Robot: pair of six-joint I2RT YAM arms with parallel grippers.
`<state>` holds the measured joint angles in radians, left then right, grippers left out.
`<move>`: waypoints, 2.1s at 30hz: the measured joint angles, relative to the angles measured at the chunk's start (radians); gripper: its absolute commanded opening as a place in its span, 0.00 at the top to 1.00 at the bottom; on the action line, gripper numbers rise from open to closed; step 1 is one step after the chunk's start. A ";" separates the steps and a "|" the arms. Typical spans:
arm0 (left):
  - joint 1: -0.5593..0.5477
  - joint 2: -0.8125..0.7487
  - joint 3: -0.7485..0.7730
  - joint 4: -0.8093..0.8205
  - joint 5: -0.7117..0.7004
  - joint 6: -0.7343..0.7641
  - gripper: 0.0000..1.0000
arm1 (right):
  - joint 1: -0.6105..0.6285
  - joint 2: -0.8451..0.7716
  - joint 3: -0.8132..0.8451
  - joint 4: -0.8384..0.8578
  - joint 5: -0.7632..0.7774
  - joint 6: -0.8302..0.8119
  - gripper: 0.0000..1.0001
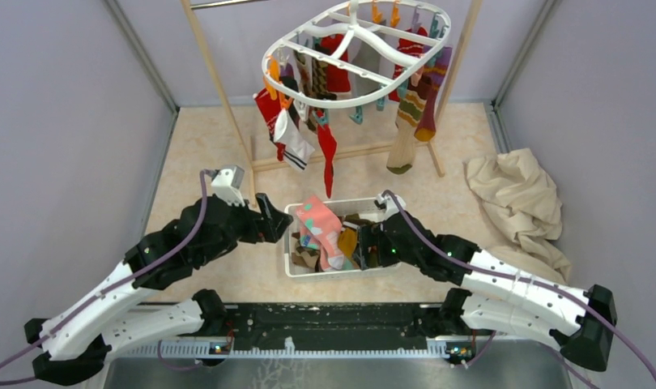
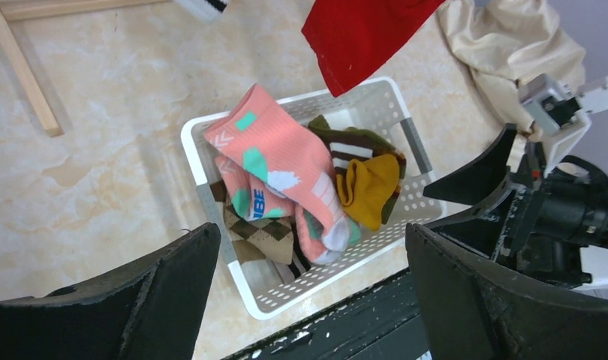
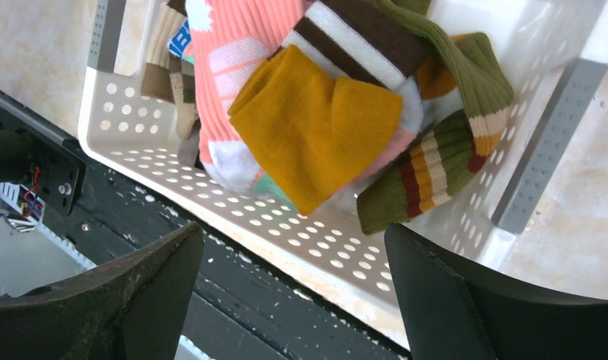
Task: Remove the socks clipped to the hanger
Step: Adjust the hanger on the clothesline.
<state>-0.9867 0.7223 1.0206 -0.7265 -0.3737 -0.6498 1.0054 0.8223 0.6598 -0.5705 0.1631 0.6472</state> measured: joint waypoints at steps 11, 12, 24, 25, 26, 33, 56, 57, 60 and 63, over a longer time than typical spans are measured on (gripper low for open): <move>0.000 -0.017 -0.094 0.012 -0.039 -0.038 0.01 | 0.001 0.151 0.039 0.121 0.005 -0.135 0.16; 0.000 -0.014 -0.096 0.015 -0.046 -0.038 0.01 | 0.001 0.166 0.048 0.129 0.005 -0.151 0.16; 0.000 0.018 -0.127 0.089 -0.134 -0.015 0.01 | 0.004 0.275 0.362 0.219 0.115 -0.313 0.10; 0.000 0.026 -0.126 0.091 -0.135 -0.011 0.01 | 0.005 0.278 0.383 0.241 0.134 -0.326 0.09; 0.001 0.037 -0.125 0.092 -0.135 -0.008 0.01 | 0.006 0.278 0.397 0.267 0.153 -0.340 0.09; 0.068 0.089 -0.126 0.106 -0.085 0.019 0.01 | 0.006 0.328 0.404 0.432 0.243 -0.417 0.08; 0.389 0.130 -0.262 0.197 0.312 0.094 0.01 | 0.028 0.608 0.287 1.112 0.335 -0.515 0.08; 0.389 0.130 -0.262 0.197 0.314 0.094 0.01 | 0.028 0.626 0.284 1.137 0.353 -0.518 0.08; 0.390 0.130 -0.262 0.197 0.319 0.097 0.01 | 0.028 0.678 0.285 1.197 0.394 -0.529 0.08; 0.393 0.130 -0.262 0.197 0.323 0.098 0.01 | 0.028 0.734 0.298 1.238 0.427 -0.543 0.14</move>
<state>-0.5934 0.8528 0.7589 -0.5293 -0.0502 -0.5522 1.0336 1.5558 0.9577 0.6674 0.5900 0.1040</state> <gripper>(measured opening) 0.987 0.915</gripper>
